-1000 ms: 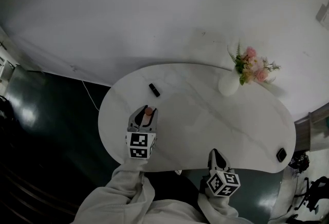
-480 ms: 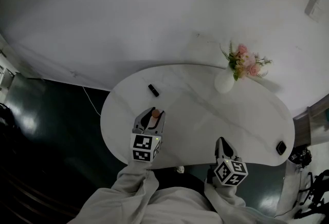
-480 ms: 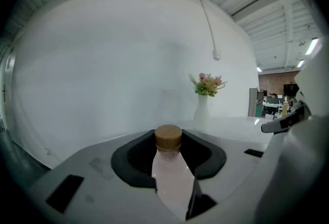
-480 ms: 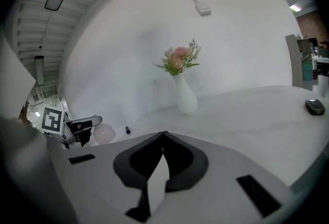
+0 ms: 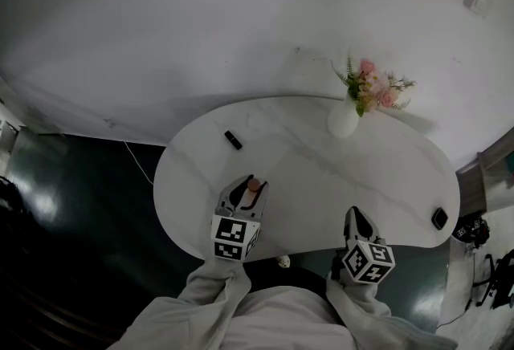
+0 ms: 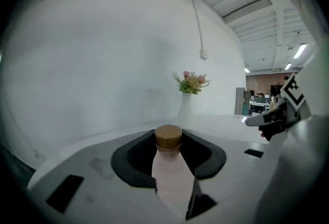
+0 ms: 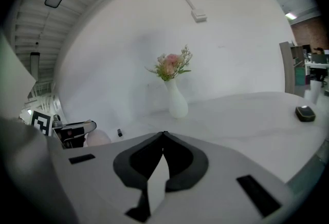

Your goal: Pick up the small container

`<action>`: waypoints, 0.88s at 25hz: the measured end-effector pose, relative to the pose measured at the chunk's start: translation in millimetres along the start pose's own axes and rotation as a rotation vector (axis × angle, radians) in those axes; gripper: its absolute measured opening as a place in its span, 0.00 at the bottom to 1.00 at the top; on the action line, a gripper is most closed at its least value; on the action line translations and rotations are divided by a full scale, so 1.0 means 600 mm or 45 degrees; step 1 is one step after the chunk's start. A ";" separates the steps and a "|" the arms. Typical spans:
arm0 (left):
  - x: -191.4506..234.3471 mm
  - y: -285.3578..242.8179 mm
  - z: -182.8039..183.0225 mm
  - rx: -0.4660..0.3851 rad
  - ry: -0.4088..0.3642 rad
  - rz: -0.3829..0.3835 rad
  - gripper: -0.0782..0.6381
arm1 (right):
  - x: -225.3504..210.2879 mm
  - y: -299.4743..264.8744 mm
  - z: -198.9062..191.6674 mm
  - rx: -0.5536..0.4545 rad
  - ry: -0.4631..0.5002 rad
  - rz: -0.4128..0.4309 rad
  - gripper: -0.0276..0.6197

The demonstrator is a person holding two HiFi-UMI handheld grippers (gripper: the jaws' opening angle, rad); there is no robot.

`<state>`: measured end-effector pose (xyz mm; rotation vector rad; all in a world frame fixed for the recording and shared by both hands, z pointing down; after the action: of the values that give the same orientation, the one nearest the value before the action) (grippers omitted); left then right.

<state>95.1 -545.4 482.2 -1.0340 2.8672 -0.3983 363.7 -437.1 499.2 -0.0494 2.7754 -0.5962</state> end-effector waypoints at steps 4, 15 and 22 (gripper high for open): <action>-0.028 -0.018 -0.002 0.016 -0.011 -0.089 0.30 | -0.015 0.018 0.001 -0.017 0.011 -0.062 0.12; -0.109 -0.067 -0.016 0.052 -0.054 -0.343 0.30 | -0.075 0.089 -0.010 -0.103 -0.033 -0.323 0.12; -0.138 -0.082 -0.022 0.065 -0.060 -0.438 0.30 | -0.086 0.114 -0.015 -0.138 -0.049 -0.412 0.12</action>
<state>187.6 -526.1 505.9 -1.5084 2.6208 -0.4567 412.0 -366.2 493.6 -0.5360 2.7783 -0.5116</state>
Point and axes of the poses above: the fingertips, and each gripper's own axes: y backward along the fingers, x to its left, z out of its top, the point moved 6 cm from there along y, backward along the fingers, and after that the axes turned 2 degrees about -z, right-handed, at the moved point
